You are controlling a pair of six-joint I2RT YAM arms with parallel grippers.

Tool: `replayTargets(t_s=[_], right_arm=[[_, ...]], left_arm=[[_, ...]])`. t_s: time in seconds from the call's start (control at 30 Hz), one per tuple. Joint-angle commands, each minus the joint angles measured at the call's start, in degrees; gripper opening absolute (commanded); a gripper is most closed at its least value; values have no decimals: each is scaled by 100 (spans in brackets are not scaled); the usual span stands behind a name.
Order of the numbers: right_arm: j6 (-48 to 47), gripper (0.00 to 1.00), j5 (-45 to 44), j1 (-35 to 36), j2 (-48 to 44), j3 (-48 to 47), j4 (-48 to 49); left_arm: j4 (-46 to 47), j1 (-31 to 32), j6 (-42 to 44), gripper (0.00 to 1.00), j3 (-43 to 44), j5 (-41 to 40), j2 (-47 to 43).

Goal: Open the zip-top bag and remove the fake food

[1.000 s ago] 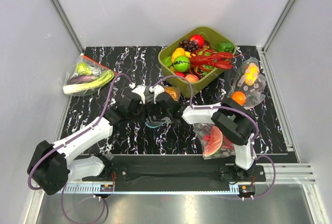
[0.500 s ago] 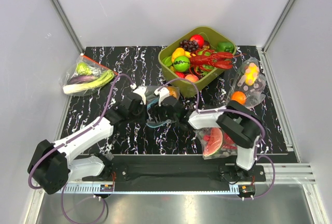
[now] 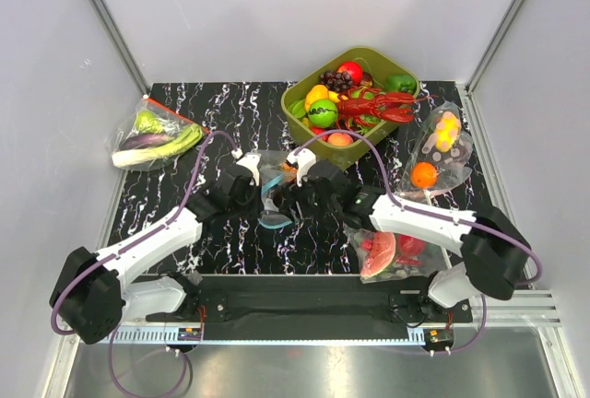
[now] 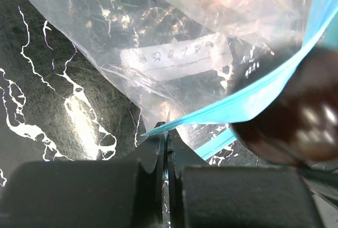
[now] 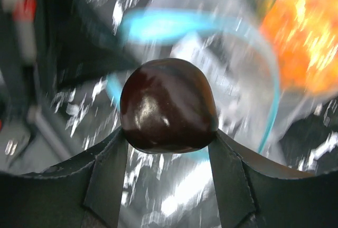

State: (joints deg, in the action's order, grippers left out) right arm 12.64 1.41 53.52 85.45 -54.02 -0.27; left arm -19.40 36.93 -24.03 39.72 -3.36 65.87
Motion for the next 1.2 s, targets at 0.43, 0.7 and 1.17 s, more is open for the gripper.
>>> replayTargets(t_s=[0.43, 0.7, 1.17], right_arm=[[-762, 44, -772, -165, -1847, -1294, -3312], [-1606, 44, -563, -2019, -1393, -1541, -1813], [-1906, 44, 87, -3128, 999, -3211, -1976]], left_arm=[[261, -1, 4, 0, 115, -139, -65], [296, -1, -14, 0, 97, 10, -82], [331, -10, 4, 0, 79, 72, -30]])
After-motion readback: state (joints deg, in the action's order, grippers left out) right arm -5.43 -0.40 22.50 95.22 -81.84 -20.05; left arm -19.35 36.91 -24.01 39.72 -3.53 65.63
